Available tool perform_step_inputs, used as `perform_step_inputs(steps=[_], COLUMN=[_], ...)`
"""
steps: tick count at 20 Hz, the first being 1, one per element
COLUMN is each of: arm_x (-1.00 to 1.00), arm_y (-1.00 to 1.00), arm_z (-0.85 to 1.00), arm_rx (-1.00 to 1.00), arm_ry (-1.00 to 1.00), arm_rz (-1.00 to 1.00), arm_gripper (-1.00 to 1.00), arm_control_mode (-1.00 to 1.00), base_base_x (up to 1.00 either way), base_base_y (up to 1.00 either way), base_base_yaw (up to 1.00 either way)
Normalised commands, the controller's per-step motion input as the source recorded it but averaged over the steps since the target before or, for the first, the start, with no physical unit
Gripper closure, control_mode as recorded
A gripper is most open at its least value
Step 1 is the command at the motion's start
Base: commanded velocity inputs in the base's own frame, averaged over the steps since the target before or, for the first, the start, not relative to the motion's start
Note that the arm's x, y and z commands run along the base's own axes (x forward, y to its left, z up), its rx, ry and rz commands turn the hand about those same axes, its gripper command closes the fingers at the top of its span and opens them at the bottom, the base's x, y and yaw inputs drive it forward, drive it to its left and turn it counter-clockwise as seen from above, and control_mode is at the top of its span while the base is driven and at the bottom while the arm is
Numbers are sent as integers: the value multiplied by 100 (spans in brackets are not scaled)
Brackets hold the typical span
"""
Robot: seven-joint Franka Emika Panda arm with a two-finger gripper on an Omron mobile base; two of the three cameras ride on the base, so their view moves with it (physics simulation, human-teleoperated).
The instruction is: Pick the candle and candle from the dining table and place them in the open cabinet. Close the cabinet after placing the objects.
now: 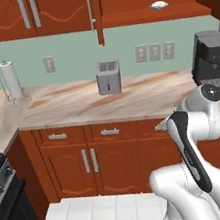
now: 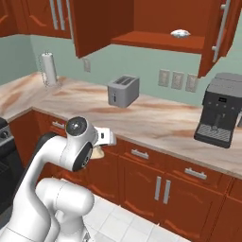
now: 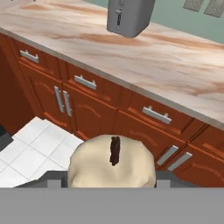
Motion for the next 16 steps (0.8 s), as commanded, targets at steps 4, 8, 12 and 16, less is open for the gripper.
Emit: perform_step_inputs(steps=[4, 8, 12, 16], arm_x=[0, 0, 0, 0], arm_y=[0, 0, 0, 0], arm_z=[0, 0, 0, 0], arm_rx=[0, 0, 0, 0], arm_ry=[0, 0, 0, 0], arm_rz=[0, 0, 0, 0], arm_gripper=[100, 100, 100, 100], arm_control_mode=[100, 100, 100, 100], base_base_x=[26, 26, 29, 56], base_base_y=[21, 18, 14, 7], base_base_yaw=[-26, -22, -19, -12])
